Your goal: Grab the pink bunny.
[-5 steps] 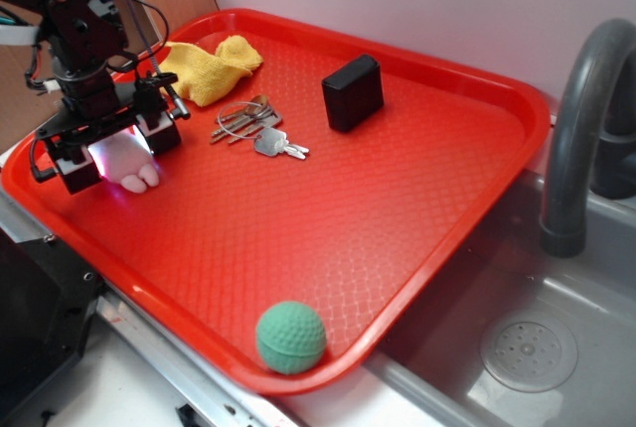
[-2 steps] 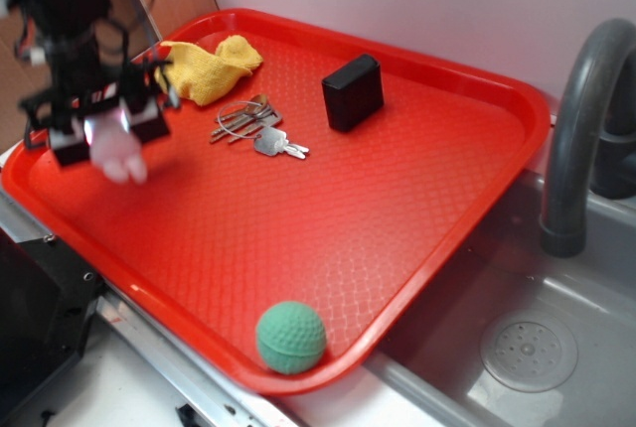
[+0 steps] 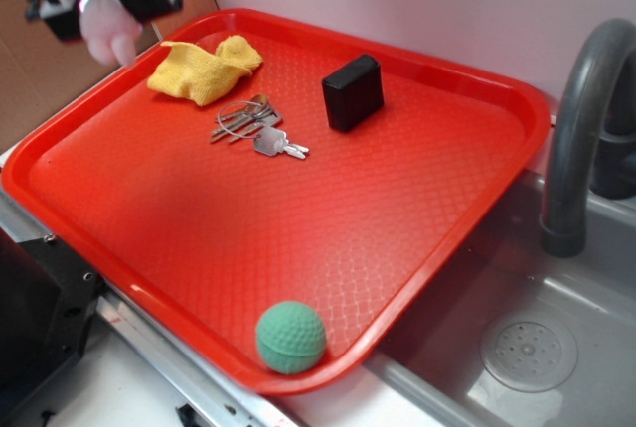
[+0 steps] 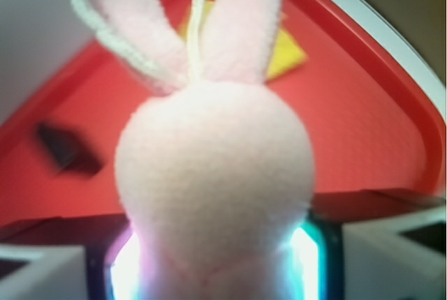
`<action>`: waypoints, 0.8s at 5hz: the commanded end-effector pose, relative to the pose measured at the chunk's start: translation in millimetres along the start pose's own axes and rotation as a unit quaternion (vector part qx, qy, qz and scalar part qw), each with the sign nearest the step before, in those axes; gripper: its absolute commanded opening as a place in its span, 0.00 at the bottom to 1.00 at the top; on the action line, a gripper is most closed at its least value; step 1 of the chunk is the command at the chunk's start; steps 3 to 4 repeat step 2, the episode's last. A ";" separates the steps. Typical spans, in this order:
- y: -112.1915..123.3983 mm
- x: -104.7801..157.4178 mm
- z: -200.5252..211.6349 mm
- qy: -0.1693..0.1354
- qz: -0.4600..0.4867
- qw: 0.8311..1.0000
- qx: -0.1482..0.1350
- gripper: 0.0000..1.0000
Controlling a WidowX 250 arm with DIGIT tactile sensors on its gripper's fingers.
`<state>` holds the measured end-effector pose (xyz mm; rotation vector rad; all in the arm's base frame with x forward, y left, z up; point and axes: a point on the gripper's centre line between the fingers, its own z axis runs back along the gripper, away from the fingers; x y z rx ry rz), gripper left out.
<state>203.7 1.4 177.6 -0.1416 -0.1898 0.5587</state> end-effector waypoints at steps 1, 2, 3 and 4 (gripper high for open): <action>-3.1 -16.1 62.0 -0.035 -0.124 0.988 -0.080 0.00; -2.9 -12.1 51.0 -0.033 -0.107 0.992 -0.058 0.00; -2.9 -12.1 51.0 -0.033 -0.107 0.992 -0.058 0.00; -2.9 -12.1 51.0 -0.033 -0.107 0.992 -0.058 0.00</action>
